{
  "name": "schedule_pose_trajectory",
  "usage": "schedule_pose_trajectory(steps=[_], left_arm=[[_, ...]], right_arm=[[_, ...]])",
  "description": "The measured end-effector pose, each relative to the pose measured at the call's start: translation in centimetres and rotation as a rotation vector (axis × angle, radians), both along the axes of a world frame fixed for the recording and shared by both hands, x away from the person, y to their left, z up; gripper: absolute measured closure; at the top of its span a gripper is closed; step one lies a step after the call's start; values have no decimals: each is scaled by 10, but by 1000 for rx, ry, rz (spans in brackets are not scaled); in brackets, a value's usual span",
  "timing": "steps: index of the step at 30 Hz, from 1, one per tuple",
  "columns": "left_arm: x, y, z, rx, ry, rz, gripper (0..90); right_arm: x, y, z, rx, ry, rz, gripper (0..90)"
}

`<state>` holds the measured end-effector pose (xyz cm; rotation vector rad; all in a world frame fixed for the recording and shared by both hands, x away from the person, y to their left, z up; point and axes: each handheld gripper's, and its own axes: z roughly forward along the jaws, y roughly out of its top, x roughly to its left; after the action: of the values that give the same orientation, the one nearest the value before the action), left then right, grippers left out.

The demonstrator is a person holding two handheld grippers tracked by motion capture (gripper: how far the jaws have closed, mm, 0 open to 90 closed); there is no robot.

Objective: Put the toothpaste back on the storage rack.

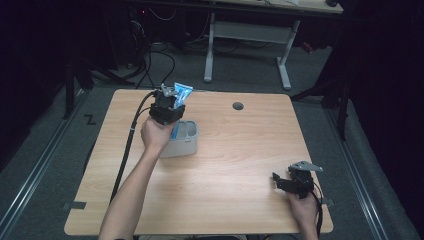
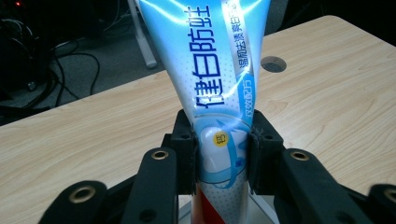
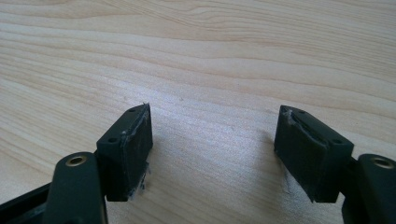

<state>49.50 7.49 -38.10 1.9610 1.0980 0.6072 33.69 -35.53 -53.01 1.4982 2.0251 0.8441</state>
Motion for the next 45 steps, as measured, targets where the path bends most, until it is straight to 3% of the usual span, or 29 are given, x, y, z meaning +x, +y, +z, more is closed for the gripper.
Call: schedule_pose_trajectory(steps=[31, 45], left_arm=[[-14, 14, -21, 16, 44, 3, 683], [-20, 15, -20, 19, 36, -3, 680]], right_arm=[[0, 0, 0, 1, 0, -1, 279], [0, 0, 0, 1, 0, -1, 279]])
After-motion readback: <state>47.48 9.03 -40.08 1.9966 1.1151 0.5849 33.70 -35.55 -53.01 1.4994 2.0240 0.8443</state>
